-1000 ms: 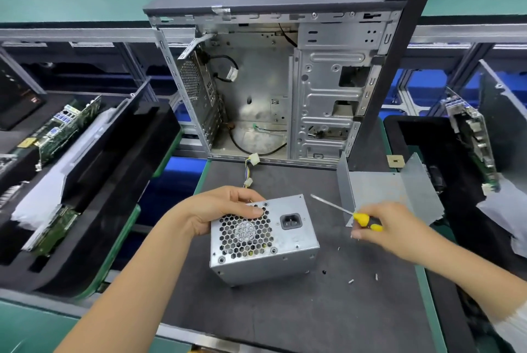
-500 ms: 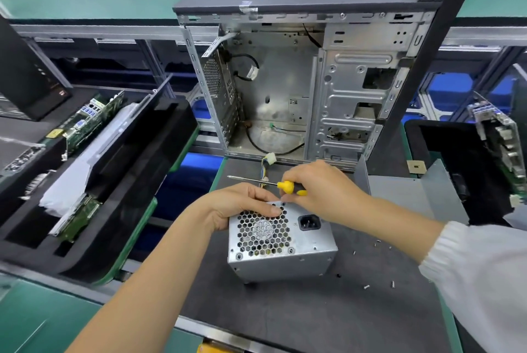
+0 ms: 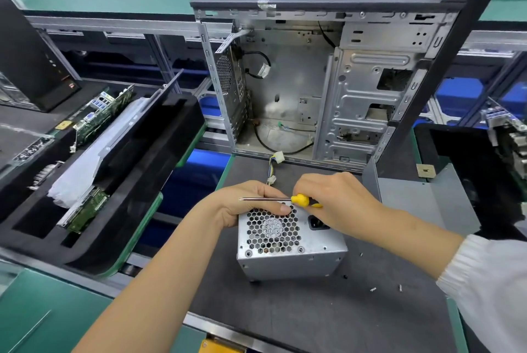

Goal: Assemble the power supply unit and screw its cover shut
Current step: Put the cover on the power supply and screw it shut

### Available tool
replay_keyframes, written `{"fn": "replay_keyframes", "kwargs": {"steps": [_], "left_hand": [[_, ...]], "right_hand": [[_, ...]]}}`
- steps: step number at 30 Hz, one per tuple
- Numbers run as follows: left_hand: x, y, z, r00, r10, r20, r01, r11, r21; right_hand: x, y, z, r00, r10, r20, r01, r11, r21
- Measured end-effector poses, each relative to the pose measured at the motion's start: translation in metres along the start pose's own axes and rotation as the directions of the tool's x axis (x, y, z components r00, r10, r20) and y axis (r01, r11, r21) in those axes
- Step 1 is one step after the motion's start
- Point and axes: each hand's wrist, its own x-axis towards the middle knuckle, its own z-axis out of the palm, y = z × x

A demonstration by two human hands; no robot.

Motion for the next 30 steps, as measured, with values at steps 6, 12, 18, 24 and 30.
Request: {"fn": "replay_keyframes", "kwargs": {"steps": [6,12,18,24,30], "left_hand": [[0.001,0.0,0.0,1.0,0.024,0.008,-0.024,1.0,0.013],[0.002,-0.001,-0.004,0.999,-0.004,0.048,0.006,0.999,-0.037],[0.001,0.007,-0.004,0.995,-0.064,0.078,0.069,0.996,-0.058],[0.0,0.014,-0.006,0.994,-0.097,0.043,0.098,0.995,-0.025],[0.0,0.015,-0.002,0.992,-0.124,0.007,0.124,0.991,-0.047]], "right_hand": [[-0.005,0.001,0.003,0.99,-0.139,0.039,0.143,0.975,-0.168],[-0.009,0.004,0.009,0.986,-0.158,-0.053,0.152,0.984,-0.093],[-0.014,0.006,0.009,0.977,-0.166,-0.133,0.171,0.985,0.025],[-0.016,0.003,0.011,0.979,-0.153,-0.134,0.163,0.985,0.062],[-0.018,0.005,0.014,0.984,-0.09,-0.155,0.107,0.989,0.101]]}}
